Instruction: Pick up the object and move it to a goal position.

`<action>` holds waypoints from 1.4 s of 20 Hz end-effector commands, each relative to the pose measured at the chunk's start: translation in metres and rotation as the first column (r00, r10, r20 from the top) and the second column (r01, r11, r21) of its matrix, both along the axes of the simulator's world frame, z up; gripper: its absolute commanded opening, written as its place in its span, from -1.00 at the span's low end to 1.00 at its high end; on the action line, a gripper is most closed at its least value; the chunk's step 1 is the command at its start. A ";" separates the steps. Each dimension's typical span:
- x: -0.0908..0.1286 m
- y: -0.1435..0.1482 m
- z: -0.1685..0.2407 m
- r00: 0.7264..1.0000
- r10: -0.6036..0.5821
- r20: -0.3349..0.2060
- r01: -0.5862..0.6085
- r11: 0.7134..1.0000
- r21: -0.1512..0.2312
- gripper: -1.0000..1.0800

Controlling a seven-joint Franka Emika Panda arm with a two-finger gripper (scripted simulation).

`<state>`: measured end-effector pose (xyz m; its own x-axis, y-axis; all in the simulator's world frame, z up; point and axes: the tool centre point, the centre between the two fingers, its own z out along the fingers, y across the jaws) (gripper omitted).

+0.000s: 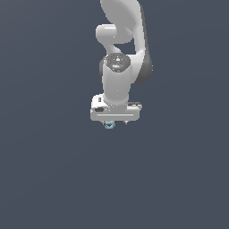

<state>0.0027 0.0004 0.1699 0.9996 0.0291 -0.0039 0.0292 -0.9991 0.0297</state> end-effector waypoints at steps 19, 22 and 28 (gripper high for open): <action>-0.004 -0.022 0.000 1.000 0.018 0.011 -0.018 1.000 -0.017 0.92; -0.012 -0.022 -0.009 1.000 0.022 0.010 -0.022 1.000 -0.011 0.92; -0.038 -0.025 -0.034 0.999 0.034 0.007 -0.034 0.999 0.005 0.92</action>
